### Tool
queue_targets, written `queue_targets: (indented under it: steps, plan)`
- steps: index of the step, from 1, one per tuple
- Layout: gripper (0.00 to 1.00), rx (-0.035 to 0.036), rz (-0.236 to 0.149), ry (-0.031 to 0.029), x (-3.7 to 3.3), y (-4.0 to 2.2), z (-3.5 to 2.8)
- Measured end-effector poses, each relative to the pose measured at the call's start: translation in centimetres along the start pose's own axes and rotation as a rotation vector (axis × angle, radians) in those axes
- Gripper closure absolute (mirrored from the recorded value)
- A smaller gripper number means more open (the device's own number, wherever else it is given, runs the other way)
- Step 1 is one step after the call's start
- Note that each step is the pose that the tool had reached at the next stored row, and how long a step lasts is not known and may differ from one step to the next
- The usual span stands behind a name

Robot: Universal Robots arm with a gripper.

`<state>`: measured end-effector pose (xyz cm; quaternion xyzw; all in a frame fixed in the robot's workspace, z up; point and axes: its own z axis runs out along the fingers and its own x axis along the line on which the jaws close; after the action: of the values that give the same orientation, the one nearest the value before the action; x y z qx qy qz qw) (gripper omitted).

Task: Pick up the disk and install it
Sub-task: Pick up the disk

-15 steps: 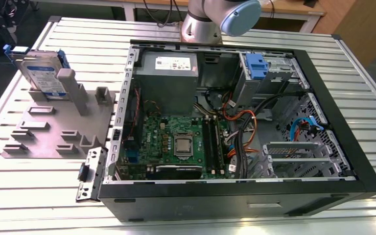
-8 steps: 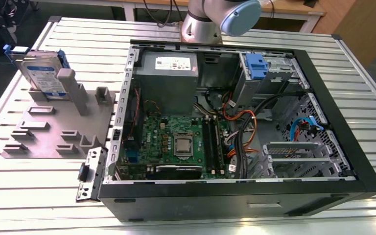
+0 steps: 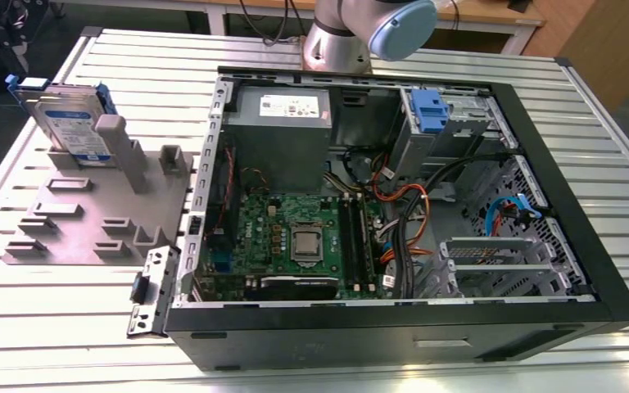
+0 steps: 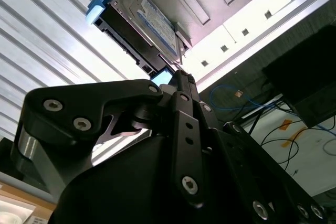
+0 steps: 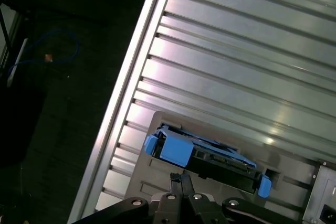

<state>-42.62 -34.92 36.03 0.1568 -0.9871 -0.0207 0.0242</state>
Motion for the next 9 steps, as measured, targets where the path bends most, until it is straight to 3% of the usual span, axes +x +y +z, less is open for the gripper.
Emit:
queue_targets:
  steps: [9]
  plan:
    - [0.89, 0.0008, -0.020, 0.0010, 0.00, 0.00, 0.00]
